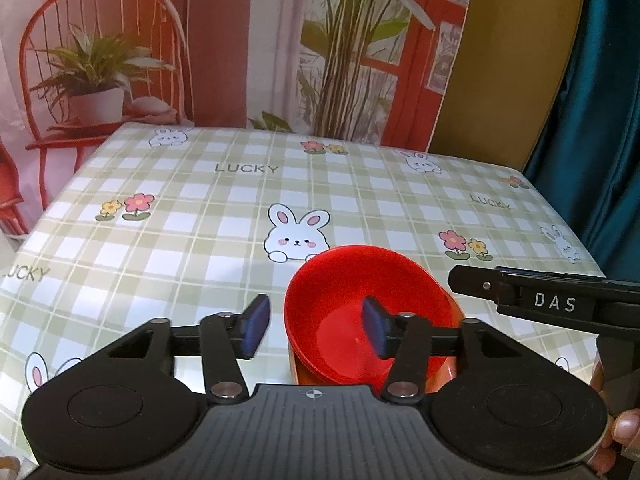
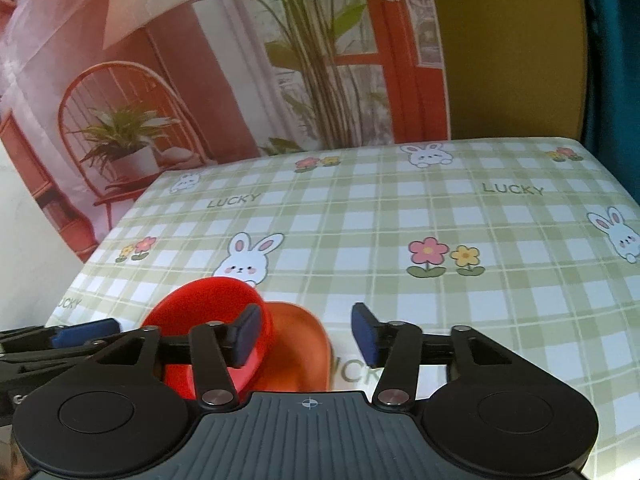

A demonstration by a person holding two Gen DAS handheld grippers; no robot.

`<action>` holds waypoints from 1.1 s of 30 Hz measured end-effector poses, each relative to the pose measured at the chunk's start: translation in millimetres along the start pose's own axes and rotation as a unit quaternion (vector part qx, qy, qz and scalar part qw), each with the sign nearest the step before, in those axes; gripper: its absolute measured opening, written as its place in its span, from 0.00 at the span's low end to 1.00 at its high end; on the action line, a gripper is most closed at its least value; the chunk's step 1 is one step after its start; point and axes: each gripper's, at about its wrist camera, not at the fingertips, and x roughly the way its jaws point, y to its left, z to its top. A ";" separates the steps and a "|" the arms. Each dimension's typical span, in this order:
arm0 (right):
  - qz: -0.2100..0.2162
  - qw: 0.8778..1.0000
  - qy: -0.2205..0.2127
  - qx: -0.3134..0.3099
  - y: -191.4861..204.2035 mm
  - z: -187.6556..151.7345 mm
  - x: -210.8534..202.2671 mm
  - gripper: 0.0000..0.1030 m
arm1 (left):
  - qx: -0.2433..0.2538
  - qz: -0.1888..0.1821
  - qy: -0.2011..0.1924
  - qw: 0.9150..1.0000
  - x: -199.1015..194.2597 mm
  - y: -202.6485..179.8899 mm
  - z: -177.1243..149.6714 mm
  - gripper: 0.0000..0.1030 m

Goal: Organize plates and bowls

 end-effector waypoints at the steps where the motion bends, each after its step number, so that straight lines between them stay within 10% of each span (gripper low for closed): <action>1: -0.002 1.000 0.000 0.002 -1.5 -0.4 0.5 0.52 | 0.001 0.002 -0.001 1.000 -0.7 -0.2 -0.1 0.58; 13: -0.007 1.000 0.007 0.006 -6.8 0.4 3.2 0.96 | 0.004 0.037 -0.020 0.999 -5.7 1.2 3.8 0.71; 33: -0.024 0.996 -0.068 -0.046 11.5 53.7 -56.8 1.00 | -0.017 0.072 -0.101 0.992 -52.3 16.8 55.6 0.77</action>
